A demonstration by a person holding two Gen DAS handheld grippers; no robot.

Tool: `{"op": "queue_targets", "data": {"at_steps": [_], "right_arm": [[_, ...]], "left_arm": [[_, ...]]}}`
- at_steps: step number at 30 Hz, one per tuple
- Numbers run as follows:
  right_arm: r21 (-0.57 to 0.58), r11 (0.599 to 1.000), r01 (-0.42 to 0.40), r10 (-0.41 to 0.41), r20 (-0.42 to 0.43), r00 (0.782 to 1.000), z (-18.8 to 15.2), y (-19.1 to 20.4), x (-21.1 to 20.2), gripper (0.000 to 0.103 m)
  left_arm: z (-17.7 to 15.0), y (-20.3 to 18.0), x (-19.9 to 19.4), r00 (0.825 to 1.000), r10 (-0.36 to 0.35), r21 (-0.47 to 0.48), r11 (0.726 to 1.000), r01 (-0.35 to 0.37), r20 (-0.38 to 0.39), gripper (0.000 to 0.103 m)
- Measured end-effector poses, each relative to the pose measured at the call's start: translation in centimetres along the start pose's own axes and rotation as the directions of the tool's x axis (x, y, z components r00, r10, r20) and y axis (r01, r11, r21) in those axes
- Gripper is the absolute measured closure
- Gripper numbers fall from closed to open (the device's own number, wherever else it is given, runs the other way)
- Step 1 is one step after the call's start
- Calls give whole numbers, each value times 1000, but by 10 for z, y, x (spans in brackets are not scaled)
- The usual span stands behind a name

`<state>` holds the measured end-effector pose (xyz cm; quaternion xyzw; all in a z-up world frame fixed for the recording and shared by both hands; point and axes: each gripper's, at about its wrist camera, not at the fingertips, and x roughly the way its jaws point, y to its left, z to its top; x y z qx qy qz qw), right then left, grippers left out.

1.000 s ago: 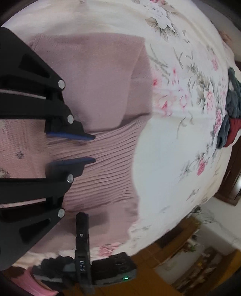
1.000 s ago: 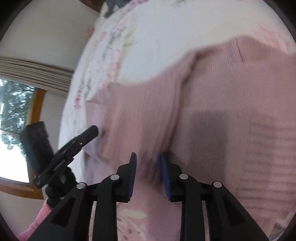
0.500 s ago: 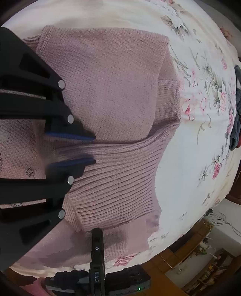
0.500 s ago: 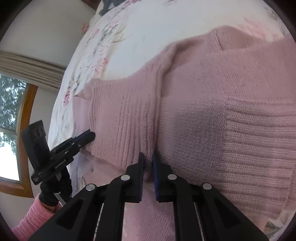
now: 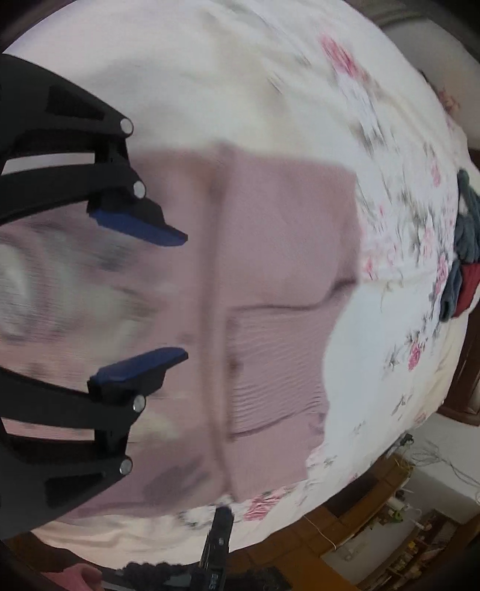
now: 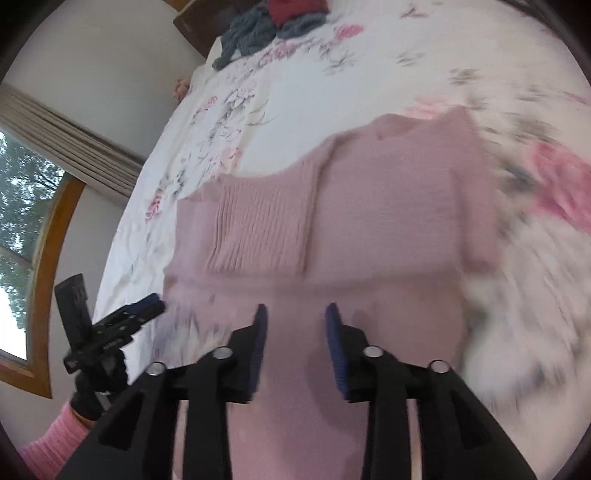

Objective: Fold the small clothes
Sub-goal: 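Move both tools open to the ribbed hem of the sweater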

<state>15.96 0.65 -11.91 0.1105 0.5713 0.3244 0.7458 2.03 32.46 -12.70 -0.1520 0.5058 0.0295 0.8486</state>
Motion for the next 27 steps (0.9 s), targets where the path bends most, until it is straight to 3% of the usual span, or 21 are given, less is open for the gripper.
{"op": "queue_targets", "data": {"at_steps": [7,14,20,27], "right_arm": [[23,994,105,-105,-10,994,-115,7,-61,62],[49,977,208,-203,-88,975,-194,-6,-83,59],[83,975,204,-192,-128,973,-236,-14,-91,58],[106,971,216,-199,-152,968,-259,-20,-80,58]], "left_arm": [[-92,16,-75,995,90,-24,996,-91,-40,38],[-167,40,-116,989,115,-83,989,-123,-91,37],[-199,51,-128,988,95,-123,986,-110,-120,37],[-215,59,-127,985,88,-148,983,-110,-149,36]]}}
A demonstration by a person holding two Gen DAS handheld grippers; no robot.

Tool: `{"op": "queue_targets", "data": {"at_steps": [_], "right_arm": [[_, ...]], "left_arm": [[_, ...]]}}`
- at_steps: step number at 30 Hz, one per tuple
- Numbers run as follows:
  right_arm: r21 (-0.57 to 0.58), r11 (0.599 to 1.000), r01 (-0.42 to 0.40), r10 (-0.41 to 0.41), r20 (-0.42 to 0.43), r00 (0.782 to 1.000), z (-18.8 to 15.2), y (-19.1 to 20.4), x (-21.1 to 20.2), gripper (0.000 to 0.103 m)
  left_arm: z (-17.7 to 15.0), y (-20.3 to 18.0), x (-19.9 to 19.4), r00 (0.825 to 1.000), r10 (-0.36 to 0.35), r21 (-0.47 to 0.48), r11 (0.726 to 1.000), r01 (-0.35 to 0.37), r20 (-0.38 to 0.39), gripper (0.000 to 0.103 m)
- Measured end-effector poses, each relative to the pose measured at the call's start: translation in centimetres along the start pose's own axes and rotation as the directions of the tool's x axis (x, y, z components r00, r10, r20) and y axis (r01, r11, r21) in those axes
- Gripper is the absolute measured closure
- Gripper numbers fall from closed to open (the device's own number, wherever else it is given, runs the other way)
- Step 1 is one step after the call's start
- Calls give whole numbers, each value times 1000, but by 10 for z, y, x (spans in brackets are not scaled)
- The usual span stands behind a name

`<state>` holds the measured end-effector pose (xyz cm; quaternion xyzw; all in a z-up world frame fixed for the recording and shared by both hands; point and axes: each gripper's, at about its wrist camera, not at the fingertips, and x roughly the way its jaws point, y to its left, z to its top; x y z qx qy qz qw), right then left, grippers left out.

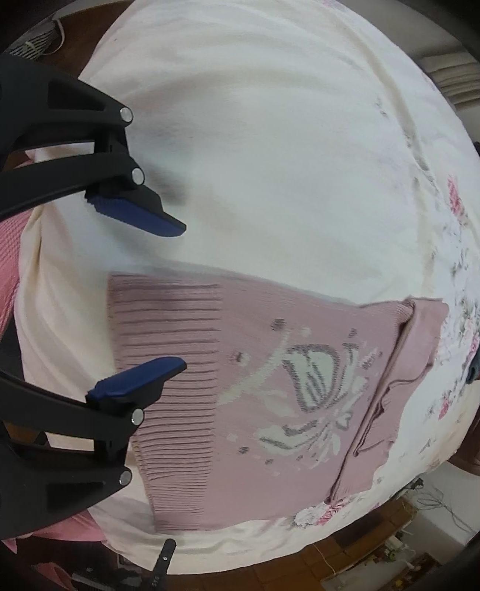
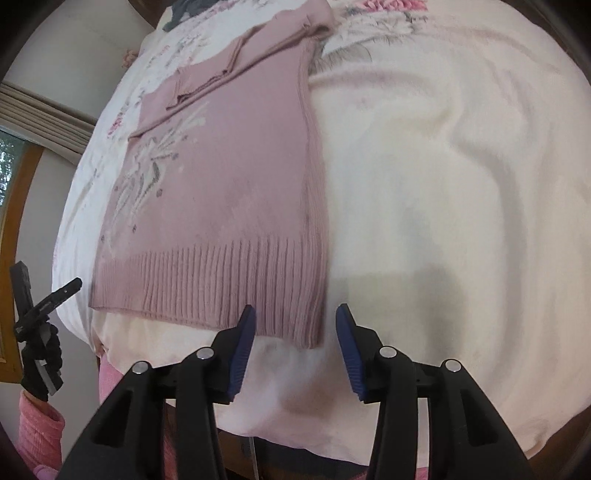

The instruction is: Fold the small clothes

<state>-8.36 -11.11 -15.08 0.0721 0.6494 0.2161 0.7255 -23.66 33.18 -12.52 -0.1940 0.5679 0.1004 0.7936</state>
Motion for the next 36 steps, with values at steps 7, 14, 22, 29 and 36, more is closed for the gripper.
{"op": "queue_targets", "data": {"at_steps": [7,14,22,29,36], "right_arm": [[28,1000,-4,5,-24,1000,-3,-3,19,58],[43,999,-9,11,-41,999,-2,-5,30,56],[59,997,-45,48,-43,998,-1,-10,30,57],[56,997,-43,46,-51,998,1,-10,30,63],[40,998,-44,46,-58,997,2,-6,33,65]], "left_arm": [[-8,12,14,999,-14,-48,999,12,-42,35],[-15,20,33,994,-58,-116,992,48,-89,35],[-9,13,40,992,-87,-123,990,75,-94,38],[-4,4,46,988,-111,-117,988,98,-108,42],[-1,1,47,988,-116,-105,989,105,-101,50]]}}
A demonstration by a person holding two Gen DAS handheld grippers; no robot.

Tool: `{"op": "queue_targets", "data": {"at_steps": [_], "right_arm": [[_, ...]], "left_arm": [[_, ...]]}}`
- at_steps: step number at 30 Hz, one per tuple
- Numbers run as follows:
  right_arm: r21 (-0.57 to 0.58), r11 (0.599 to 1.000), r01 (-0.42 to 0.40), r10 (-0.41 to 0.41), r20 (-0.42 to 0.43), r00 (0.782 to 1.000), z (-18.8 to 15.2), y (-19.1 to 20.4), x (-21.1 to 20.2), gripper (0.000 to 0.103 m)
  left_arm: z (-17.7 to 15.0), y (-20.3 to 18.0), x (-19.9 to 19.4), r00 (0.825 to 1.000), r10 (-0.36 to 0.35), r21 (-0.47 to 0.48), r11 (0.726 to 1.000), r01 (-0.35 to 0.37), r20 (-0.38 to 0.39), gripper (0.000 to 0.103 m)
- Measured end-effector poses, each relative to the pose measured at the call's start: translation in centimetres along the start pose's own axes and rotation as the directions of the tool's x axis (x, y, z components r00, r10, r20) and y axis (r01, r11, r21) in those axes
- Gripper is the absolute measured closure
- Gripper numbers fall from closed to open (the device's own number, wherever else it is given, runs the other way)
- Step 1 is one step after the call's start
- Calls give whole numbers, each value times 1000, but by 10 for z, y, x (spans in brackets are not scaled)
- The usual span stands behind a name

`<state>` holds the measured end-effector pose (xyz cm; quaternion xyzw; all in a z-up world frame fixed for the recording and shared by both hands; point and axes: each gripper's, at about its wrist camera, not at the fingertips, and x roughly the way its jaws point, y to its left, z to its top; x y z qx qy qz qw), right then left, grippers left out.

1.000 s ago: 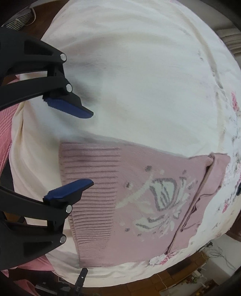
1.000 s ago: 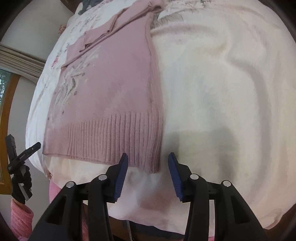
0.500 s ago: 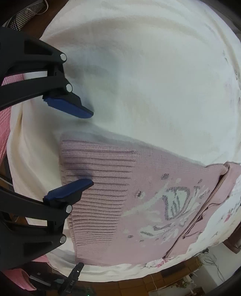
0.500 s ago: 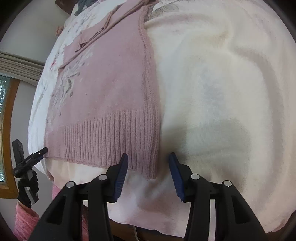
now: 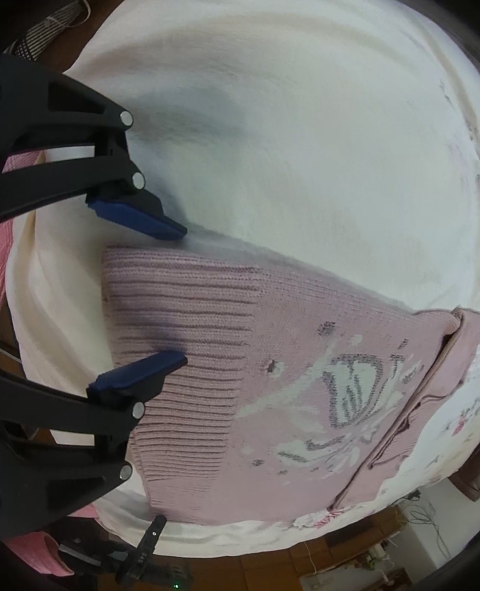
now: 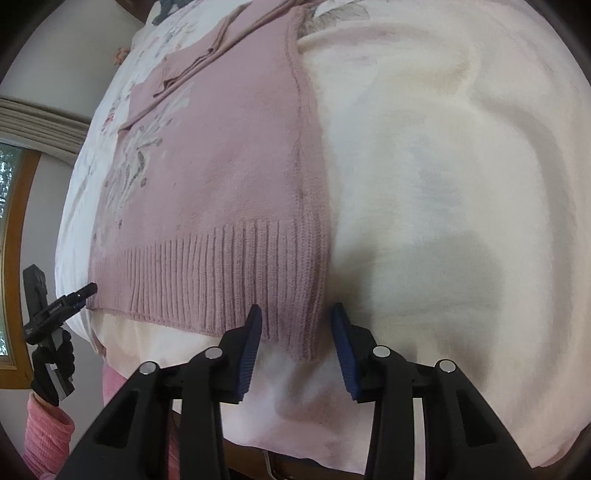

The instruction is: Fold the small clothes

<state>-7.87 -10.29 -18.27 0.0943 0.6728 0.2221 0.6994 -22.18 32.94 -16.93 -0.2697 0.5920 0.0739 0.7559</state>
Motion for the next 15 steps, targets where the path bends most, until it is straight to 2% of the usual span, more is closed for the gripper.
{"op": "queue_targets", "data": {"at_steps": [1,4,5,7,8,9,15], "right_arm": [[-2,1000,-4,4,0,1000,0,1,0,67],[-4,1000,-8,8,-7,1000,2,2,3,81],[-5,1000,-9,9,-13,1000,3,1,5,90],[4,1000,-29,29,-20,999,4,0,5,92],[7,999,-51,51,-17,999,5,0,3,93],[8,998,-64,64,-17,998,5,0,2,93],[17,986,-169,168,28,985,13,6,-20,93]], "left_arm": [[0,0,-1,1000,-9,-4,1000,9,2,52],[1,-2,-1,1000,-8,5,1000,8,8,62],[1,-3,-1,1000,-9,8,1000,9,12,66],[1,-4,-2,999,-31,11,999,31,16,79],[1,-4,-3,999,-22,12,1000,22,23,89],[1,-5,-5,999,-10,17,1000,10,31,93],[8,-7,-24,995,-78,8,997,78,69,94]]}}
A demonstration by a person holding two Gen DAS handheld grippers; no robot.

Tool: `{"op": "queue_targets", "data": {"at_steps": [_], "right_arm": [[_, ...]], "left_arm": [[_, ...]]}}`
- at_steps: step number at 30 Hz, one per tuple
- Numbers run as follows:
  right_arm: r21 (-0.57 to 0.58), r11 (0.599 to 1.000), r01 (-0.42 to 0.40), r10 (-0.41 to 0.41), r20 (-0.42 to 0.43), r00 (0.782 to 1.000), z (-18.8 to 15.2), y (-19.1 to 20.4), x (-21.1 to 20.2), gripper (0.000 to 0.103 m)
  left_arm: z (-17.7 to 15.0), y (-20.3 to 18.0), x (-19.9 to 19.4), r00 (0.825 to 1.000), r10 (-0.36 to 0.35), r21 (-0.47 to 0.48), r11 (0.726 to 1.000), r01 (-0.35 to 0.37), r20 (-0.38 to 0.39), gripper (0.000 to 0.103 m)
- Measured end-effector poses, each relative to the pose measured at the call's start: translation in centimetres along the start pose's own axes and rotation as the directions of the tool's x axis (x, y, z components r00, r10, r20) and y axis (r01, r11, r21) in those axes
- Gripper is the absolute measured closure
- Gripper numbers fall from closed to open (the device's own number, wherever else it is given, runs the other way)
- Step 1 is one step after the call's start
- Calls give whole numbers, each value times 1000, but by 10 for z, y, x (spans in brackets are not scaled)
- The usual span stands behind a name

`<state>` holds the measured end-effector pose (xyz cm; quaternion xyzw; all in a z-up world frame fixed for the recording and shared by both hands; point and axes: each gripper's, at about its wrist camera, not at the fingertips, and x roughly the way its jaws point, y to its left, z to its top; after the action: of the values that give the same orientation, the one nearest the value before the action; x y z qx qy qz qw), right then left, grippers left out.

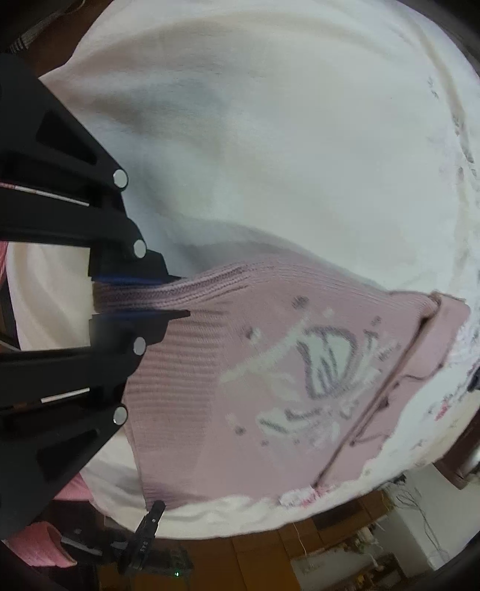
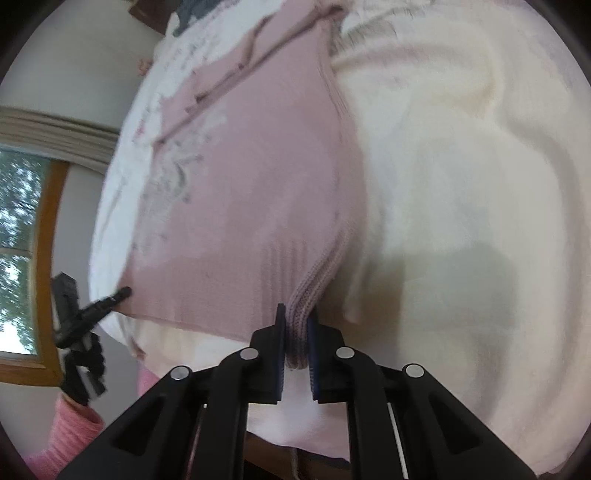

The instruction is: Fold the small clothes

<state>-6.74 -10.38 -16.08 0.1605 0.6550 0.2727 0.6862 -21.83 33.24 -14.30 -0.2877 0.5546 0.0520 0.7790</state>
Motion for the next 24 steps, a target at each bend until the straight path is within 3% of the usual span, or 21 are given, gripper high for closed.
{"op": "queue_targets", "data": {"at_steps": [4,11,19,24], "right_arm": [[24,996,-84,82,60,995,17,5,-23,93],[16,997,-76,74,111,991,59,13,-42,93],[66,994,-83,77,98,992,103,-1,-30,93],[122,988,-93,83,82,993,134,-14,-16,93]], "left_arm": [[15,-8,-14,997,-52,-12,999,52,48,95],[53,-21,-17,994,-51,8,999,51,92,95],[91,-18,2,996,-21,-11,1000,22,90,94],[114,-5,22,997,-19,-72,997,24,74,94]]}}
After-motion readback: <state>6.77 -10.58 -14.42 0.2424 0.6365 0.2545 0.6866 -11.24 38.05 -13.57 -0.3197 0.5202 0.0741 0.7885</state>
